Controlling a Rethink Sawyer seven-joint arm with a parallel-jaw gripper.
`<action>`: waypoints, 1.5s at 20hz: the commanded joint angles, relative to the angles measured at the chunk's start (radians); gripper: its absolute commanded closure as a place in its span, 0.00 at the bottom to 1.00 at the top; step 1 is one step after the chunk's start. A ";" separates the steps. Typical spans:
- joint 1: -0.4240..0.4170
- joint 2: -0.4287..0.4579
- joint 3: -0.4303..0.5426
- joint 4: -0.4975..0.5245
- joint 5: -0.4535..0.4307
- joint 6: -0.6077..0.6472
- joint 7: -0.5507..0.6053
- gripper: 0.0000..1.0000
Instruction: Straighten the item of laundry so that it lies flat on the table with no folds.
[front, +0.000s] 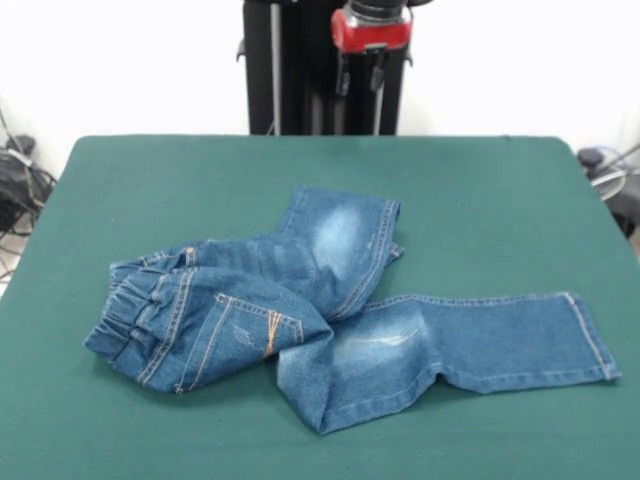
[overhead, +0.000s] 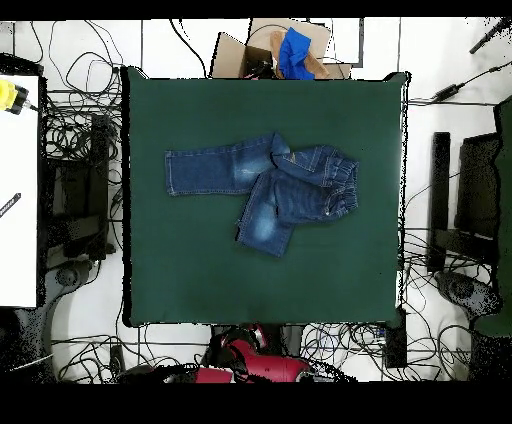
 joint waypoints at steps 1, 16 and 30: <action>-0.139 -0.029 0.091 0.050 -0.106 -0.111 0.256 0.00; -0.314 0.100 0.204 -0.150 -0.237 -0.129 0.186 0.00; -0.345 0.037 0.334 -0.103 -0.269 -0.199 0.235 0.00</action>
